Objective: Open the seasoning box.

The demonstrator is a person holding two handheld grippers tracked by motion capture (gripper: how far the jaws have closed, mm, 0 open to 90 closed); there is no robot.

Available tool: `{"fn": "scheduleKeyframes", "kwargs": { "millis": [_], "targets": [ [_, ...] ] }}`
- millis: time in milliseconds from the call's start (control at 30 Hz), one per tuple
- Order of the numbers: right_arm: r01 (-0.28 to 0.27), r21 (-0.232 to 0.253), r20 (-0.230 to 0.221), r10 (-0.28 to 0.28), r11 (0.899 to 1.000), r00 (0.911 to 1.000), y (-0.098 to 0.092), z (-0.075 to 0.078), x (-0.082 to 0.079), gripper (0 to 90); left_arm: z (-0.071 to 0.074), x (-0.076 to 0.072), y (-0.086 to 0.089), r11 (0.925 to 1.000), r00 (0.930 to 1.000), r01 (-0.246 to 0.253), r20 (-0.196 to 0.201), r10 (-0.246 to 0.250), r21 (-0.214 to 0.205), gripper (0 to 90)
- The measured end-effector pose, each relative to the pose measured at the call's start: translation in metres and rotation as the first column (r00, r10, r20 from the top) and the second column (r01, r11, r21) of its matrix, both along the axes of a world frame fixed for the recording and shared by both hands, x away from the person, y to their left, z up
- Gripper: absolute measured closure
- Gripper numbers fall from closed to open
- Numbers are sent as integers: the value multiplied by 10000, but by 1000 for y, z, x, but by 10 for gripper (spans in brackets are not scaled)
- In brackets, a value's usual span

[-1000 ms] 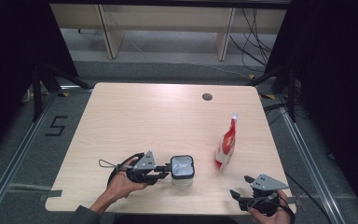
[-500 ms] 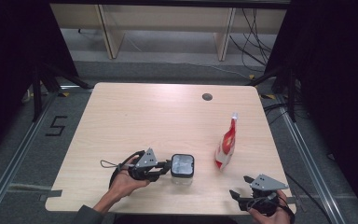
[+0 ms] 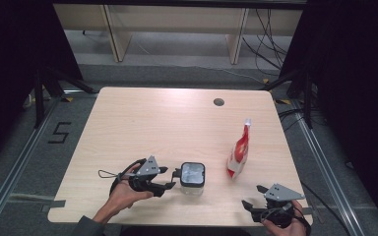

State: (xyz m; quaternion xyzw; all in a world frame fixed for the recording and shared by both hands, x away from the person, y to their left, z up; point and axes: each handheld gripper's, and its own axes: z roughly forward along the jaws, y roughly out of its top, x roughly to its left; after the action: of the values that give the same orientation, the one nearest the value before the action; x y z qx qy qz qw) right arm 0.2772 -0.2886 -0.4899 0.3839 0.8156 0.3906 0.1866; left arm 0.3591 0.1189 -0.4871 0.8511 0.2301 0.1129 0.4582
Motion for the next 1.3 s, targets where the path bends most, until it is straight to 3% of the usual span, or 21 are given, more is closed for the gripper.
{"fn": "scheduleKeyframes", "kwargs": {
  "millis": [133, 200, 267, 300, 333, 367, 500, 533, 567, 667, 800, 967, 1100, 1167, 1300],
  "targets": [
    [-315, 396, 303, 303, 9987, 9991, 3, 2, 0, 229, 6, -3, 2, 9996, 10000, -41, -54, 40, -276, 389],
    [-198, 639, 103, 192, 9978, 9998, 5, 3, -2, 196, 10, -4, 3, 9997, 10000, 14, 46, -13, -252, 401],
    [-252, 780, 301, 229, 9966, 9993, 7, 4, -2, 172, 14, -5, 2, 9997, 10000, 47, 66, -46, -228, 414],
    [-252, 920, 165, 238, 9954, 9996, 9, 4, -3, 172, 14, -5, 2, 9997, 10000, 47, 66, -46, -228, 430],
    [-291, 891, 374, 258, 9956, 9990, 10, 4, -4, 172, 17, -6, 2, 9999, 10000, -3, 28, 3, -171, 447],
    [-209, 1048, 84, 201, 9943, 9998, 13, 5, -6, 171, 19, -7, 1, 9995, 9999, -148, 39, 149, -291, 466],
    [-629, 822, 516, 588, 9946, 9969, 15, 5, -4, 211, 26, -10, 1, 9986, 9995, -324, -69, 321, -410, 567],
    [-770, 789, 503, 732, 9939, 9960, 17, 5, -4, 218, 31, -9, 1, 9988, 9994, -198, 273, 211, -447, 596],
    [-774, 753, 633, 727, 9941, 9953, 18, 5, -4, 226, 33, -9, 1, 9981, 9985, -383, 375, 401, -488, 631],
    [-860, 876, 489, 820, 9924, 9954, 21, 4, -3, 279, 37, -11, -1, 9957, 9961, -785, 354, 803, -496, 705],
    [-946, 844, 255, 927, 9919, 9954, 29, 4, -3, 342, 41, -10, -8, 9949, 9966, -757, 286, 777, -663, 803],
    [-1201, 696, 520, 1166, 9903, 9918, 36, 5, -1, 385, 42, -9, -15, 9970, 9980, -560, 267, 575, -536, 846],
    [-1321, 636, 468, 1293, 9892, 9905, 41, 5, 0, 397, 40, -9, -19, 9968, 9979, -607, 184, 617, -517, 853],
    [-1539, 438, 709, 1506, 9871, 9861, 42, 5, 3, 408, 39, -8, -19, 9968, 9981, -571, 213, 583, -553, 857],
    [-1597, 447, 650, 1567, 9862, 9855, 48, 6, 3, 429, 39, -7, -19, 9972, 9979, -556, 295, 572, -499, 859]
  ]
}}
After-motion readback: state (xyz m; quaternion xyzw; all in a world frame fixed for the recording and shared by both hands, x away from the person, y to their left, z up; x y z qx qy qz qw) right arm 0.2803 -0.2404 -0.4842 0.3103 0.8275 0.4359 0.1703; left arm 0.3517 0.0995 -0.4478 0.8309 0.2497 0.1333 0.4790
